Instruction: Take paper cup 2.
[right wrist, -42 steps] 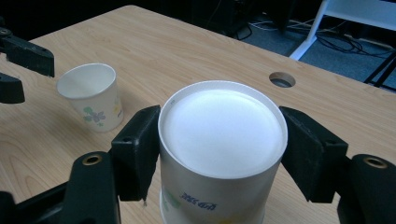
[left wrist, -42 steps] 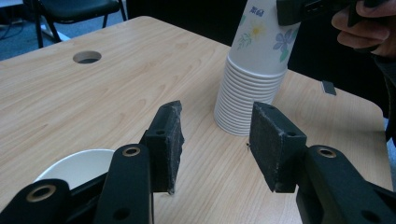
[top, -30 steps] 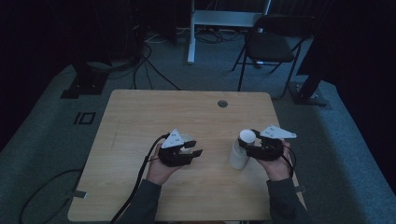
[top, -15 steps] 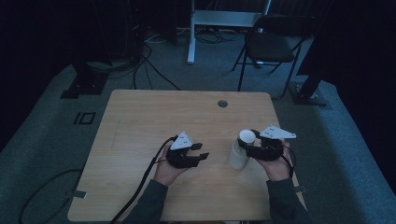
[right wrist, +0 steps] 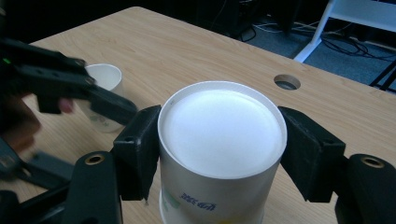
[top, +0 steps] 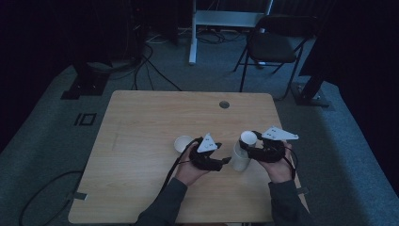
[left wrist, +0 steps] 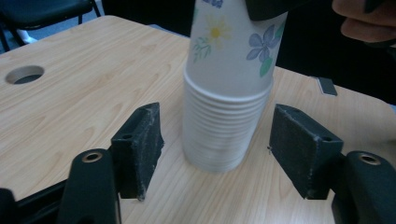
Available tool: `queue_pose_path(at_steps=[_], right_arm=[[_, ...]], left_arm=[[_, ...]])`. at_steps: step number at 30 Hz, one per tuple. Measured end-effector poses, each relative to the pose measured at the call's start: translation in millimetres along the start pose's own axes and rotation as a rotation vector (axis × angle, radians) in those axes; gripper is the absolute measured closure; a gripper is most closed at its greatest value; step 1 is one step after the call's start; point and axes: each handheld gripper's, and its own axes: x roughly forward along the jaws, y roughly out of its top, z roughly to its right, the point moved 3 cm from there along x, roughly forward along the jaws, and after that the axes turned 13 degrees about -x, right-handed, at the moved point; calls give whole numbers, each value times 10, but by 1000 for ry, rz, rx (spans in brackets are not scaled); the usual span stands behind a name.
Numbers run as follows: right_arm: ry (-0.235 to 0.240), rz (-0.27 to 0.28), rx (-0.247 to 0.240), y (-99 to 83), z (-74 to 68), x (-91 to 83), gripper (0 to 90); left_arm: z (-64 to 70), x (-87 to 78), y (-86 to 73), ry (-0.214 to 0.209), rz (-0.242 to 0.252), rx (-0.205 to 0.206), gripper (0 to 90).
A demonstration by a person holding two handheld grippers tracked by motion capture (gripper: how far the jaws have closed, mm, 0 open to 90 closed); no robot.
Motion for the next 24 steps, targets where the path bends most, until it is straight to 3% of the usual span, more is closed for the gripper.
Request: queue_pose_path(at_steps=[6,19,24], right_arm=[[4,3,2,-4,3,-5,337],[8,4,2,-1,-2,2,337],[9,6,3,-1,-1,5,337]], left_arm=[[72,192,-14,6,1,19,285],[97,487,-128,-18,4,-4,262],[104,552,-140,-3,26,-14,260]])
